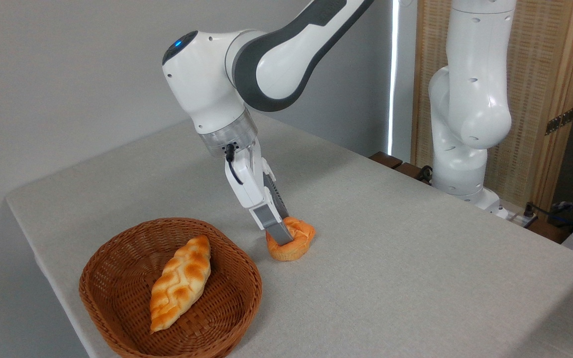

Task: Put bread into the basket
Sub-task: 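Lower the gripper onto the orange bun and close around it, then lift the orange bun and carry it over the wicker basket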

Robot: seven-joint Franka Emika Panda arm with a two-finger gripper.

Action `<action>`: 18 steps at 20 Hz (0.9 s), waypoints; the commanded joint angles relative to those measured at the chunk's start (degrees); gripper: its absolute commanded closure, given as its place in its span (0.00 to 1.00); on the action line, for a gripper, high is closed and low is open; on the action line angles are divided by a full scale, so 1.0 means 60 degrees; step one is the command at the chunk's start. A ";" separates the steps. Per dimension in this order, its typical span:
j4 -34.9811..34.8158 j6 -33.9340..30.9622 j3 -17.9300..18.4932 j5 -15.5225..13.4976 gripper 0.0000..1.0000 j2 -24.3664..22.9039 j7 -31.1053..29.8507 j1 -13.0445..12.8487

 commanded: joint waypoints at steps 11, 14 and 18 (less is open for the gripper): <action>-0.0080 0.0183 0.0042 0.0136 0.94 -0.0139 -0.0037 -0.0032; 0.0065 -0.0152 0.0114 0.0064 0.94 -0.0475 -0.0256 0.0056; 0.1105 -0.0799 0.0290 0.0019 0.94 -0.0565 -0.0578 0.0086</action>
